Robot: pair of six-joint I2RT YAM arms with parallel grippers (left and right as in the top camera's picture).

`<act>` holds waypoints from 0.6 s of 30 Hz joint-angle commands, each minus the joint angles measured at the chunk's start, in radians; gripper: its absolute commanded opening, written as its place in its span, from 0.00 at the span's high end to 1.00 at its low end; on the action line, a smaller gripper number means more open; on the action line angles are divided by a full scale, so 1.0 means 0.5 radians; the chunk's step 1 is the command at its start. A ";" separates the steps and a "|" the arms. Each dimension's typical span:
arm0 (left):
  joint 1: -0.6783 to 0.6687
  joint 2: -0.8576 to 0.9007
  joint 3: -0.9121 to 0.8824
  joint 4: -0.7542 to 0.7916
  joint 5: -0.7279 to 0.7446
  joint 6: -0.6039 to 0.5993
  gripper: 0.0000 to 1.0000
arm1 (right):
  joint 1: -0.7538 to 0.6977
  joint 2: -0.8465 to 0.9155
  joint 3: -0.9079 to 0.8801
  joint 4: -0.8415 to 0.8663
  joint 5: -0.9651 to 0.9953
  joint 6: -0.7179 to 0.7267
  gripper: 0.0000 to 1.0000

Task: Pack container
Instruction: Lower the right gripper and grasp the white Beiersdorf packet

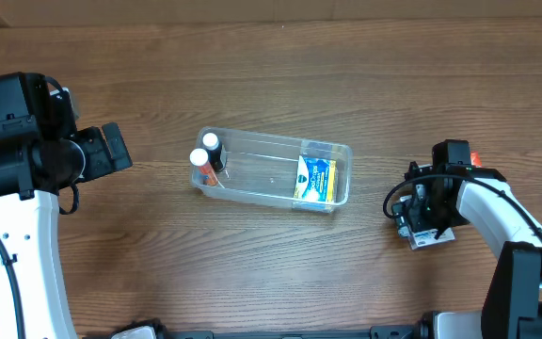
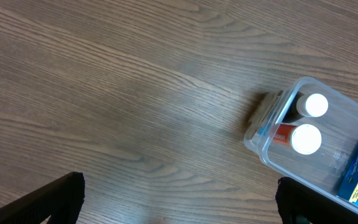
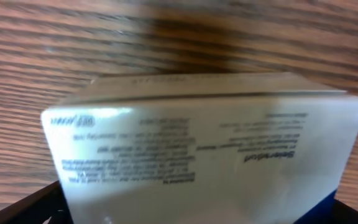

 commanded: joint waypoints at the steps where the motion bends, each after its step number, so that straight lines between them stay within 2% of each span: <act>1: -0.001 0.003 0.001 -0.005 0.003 -0.007 0.00 | -0.008 0.005 -0.008 0.027 -0.169 0.010 0.00; 6: -0.001 0.003 0.001 -0.005 0.002 -0.007 0.00 | -0.008 0.005 -0.008 0.015 -0.177 0.009 0.00; 9: -0.001 0.003 0.001 -0.005 0.003 -0.007 0.00 | -0.008 0.005 -0.008 0.007 -0.163 0.010 0.05; 13: -0.001 0.003 0.001 -0.006 0.003 -0.008 0.00 | -0.008 0.005 -0.008 0.002 -0.163 0.009 0.15; 14: -0.001 0.003 0.001 -0.006 0.003 -0.008 0.00 | -0.008 0.005 -0.008 0.002 -0.163 0.009 0.20; 15: -0.001 0.003 0.001 -0.007 0.003 -0.007 0.00 | -0.008 0.005 -0.008 0.002 -0.163 0.010 0.31; 16: -0.001 0.003 0.001 -0.007 0.003 -0.007 0.00 | -0.008 0.005 -0.008 0.002 -0.163 0.010 0.36; 18: -0.001 0.003 0.001 -0.007 0.003 -0.007 0.00 | -0.008 0.005 -0.008 0.002 -0.164 0.010 0.37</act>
